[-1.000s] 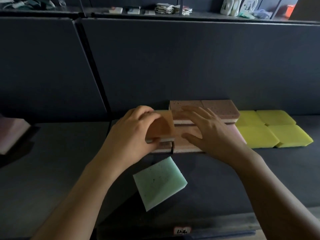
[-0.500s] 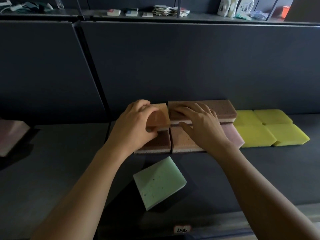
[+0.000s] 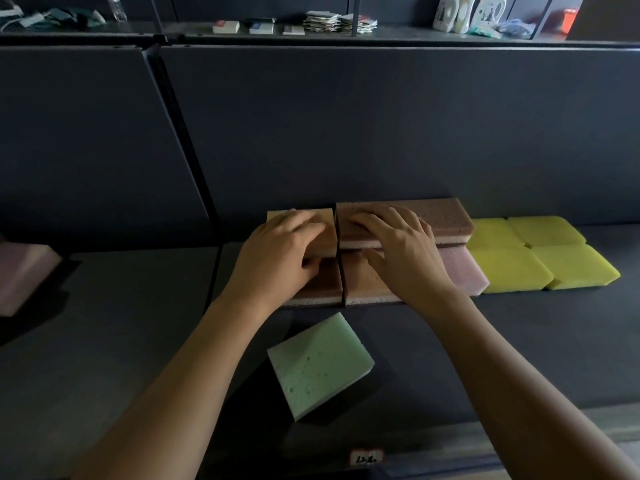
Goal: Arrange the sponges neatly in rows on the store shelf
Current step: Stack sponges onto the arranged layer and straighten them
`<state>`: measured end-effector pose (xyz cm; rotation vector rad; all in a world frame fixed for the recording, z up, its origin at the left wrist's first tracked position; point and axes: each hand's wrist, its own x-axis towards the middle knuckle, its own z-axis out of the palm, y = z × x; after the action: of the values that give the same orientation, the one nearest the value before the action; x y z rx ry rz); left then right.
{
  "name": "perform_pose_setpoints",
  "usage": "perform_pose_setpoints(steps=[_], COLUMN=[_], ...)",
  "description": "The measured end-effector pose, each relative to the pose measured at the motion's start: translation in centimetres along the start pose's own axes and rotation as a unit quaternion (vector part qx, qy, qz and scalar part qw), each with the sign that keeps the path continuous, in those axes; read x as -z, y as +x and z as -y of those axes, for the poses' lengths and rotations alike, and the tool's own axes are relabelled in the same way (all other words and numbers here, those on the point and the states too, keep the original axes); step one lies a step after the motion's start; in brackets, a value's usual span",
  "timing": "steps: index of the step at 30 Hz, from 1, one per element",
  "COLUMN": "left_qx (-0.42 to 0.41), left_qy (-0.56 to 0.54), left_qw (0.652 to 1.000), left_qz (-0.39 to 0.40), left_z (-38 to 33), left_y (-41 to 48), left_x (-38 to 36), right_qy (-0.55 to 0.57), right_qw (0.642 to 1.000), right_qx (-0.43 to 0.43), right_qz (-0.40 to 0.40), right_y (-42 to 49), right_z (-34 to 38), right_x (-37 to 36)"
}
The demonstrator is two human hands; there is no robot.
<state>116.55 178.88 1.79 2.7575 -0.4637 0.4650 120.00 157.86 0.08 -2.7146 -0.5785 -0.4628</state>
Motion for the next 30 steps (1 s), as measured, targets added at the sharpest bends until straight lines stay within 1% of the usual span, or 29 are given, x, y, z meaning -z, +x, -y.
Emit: perform_pose_setpoints(steps=[10, 20, 30], left_qx=[-0.037, -0.022, -0.058], left_qy=[0.011, 0.006, 0.006], left_qw=[0.998, 0.998, 0.996], left_qz=[-0.046, -0.052, -0.064], left_z=[0.2, 0.4, 0.5], left_y=[0.6, 1.3, 1.2], left_x=[-1.0, -1.7, -2.1], right_qy=[-0.007, 0.005, 0.002], right_qw=[1.0, 1.0, 1.0], right_qx=[-0.008, -0.003, 0.0], right_qz=[-0.021, -0.019, -0.017], right_y=[0.0, 0.2, 0.2], right_z=[0.2, 0.1, 0.0], right_x=[-0.5, -0.3, -0.1])
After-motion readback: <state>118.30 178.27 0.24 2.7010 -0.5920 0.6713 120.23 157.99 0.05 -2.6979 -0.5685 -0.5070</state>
